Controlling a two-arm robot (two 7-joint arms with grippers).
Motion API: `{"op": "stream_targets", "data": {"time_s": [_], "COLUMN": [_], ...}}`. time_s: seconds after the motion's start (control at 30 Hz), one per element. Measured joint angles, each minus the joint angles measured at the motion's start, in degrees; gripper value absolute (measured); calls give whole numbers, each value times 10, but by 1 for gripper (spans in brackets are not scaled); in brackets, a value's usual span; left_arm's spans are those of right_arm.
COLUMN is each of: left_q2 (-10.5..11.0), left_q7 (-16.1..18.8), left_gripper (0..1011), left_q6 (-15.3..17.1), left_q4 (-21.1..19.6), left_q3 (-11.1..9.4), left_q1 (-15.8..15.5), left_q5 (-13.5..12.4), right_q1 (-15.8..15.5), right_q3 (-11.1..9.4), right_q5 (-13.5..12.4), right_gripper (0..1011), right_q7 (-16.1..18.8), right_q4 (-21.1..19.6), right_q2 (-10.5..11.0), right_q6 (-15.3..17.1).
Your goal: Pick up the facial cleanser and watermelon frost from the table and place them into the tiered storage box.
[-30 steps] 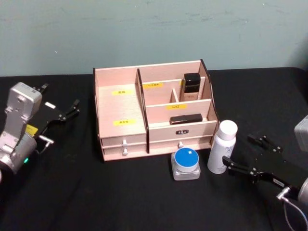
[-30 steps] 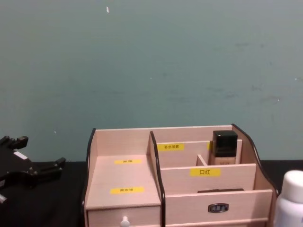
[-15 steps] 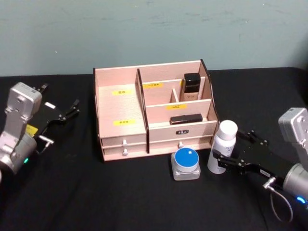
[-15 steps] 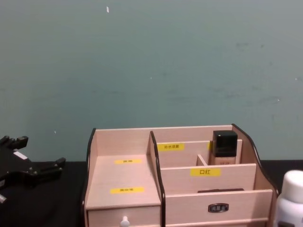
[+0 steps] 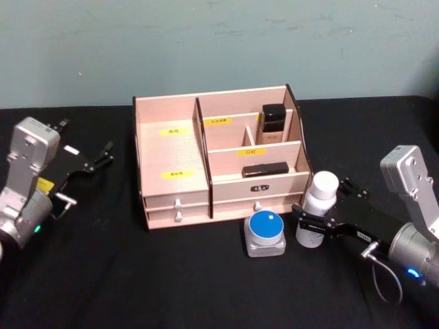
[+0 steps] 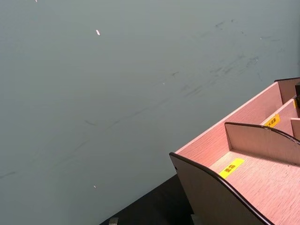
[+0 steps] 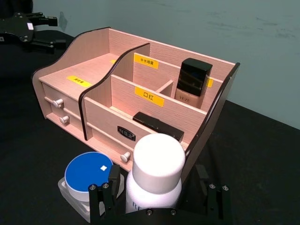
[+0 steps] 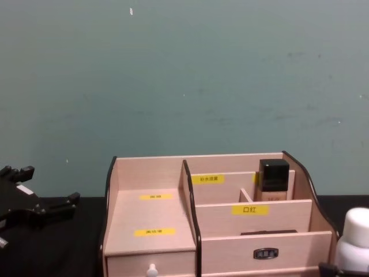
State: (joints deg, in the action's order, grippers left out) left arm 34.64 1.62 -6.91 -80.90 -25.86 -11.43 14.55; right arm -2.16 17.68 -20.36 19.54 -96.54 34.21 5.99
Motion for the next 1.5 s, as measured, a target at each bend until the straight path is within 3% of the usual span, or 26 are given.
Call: {"op": "stream_targets", "data": {"time_s": [0.33, 0.83, 1.13, 1.37, 1.5], "left_q2": [0, 0, 0, 0, 0], "left_q7": [0, 0, 0, 0, 0], "left_gripper": [1001, 1001, 1001, 1001, 1001], "left_q6": [0, 0, 0, 0, 0], "left_q4": [0, 0, 0, 0, 0], "left_q3": [0, 0, 0, 0, 0], "left_q1": [0, 0, 0, 0, 0], "left_q5": [0, 0, 0, 0, 0], "right_q1": [1, 0, -1, -9, -18], "right_q3": [0, 0, -1, -13, -24], "right_q5": [3, 1, 0, -4, -7], "right_gripper": [986, 616, 614, 614, 613], "right_q7": [2, 0, 0, 12, 21], "right_q4": [2, 0, -1, -9, -34], "right_q2": [-1, 0, 1, -4, 1], "right_q6": [-1, -1, -1, 0, 4]}}
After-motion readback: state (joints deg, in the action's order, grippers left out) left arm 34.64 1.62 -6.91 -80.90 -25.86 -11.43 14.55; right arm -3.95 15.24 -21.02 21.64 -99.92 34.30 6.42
